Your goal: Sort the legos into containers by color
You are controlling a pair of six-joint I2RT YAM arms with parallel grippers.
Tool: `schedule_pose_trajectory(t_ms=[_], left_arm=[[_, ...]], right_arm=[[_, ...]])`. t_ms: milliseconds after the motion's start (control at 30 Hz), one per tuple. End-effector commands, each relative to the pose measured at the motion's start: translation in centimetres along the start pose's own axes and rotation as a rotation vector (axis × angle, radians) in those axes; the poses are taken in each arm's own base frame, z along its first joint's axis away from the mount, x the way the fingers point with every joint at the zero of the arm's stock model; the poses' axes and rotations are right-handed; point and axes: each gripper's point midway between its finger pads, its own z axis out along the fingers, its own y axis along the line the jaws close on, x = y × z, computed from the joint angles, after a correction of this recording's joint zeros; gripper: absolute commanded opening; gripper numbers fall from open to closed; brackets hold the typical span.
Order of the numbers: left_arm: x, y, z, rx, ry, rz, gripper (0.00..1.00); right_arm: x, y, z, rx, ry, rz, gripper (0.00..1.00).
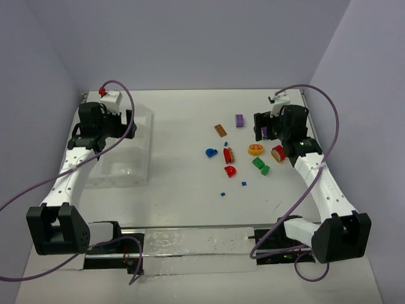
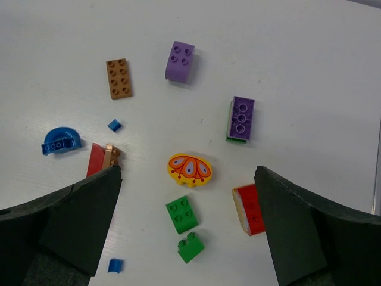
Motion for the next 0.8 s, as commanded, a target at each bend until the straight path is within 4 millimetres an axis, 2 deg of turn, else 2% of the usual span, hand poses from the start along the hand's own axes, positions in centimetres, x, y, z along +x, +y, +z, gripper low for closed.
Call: schedule_pose_trajectory(t_ms=[0, 67, 200, 267, 433, 467, 533, 600, 767], left_arm=[[-2.1, -0.9, 0.0, 0.037, -0.030, 0.049, 0.99], [-2.3, -1.8, 0.2, 0.045, -0.016, 0.111, 0.99], [-2.2, -6.4, 0.8, 0.138, 0.005, 0.266, 0.99], [-1.3, -11.8, 1.5, 0.257, 0.038, 0.376, 0.99], [2.3, -19.9, 3.8, 0.431, 0.146, 0.512, 0.99], [2.9, -20.9, 4.2, 0.458, 0.161, 0.524, 0.97], [4.1, -22.6, 5.6, 0.485, 0.200, 0.544, 0.95], [5.3, -25.0, 6.4, 0.508, 0.223, 0.574, 0.91], [7.1, -28.2, 8.9, 0.513, 0.247, 0.591, 0.87]], right_arm=[[-2.1, -0.1, -0.2, -0.004, -0.039, 0.006, 1.00], [-1.8, -0.1, 0.0, -0.007, -0.026, 0.008, 1.00], [-1.4, -0.4, 0.2, -0.002, -0.005, 0.013, 1.00], [-0.8, -0.9, 0.2, 0.003, 0.016, 0.022, 1.00], [0.7, -2.2, 0.0, 0.015, 0.052, 0.053, 1.00], [0.9, -2.2, 0.0, 0.012, 0.057, 0.054, 1.00], [1.6, -3.6, -0.3, 0.044, 0.070, 0.079, 1.00], [2.0, -4.2, -0.3, 0.051, 0.078, 0.092, 1.00], [3.2, -5.1, -0.1, 0.055, 0.104, 0.124, 1.00]])
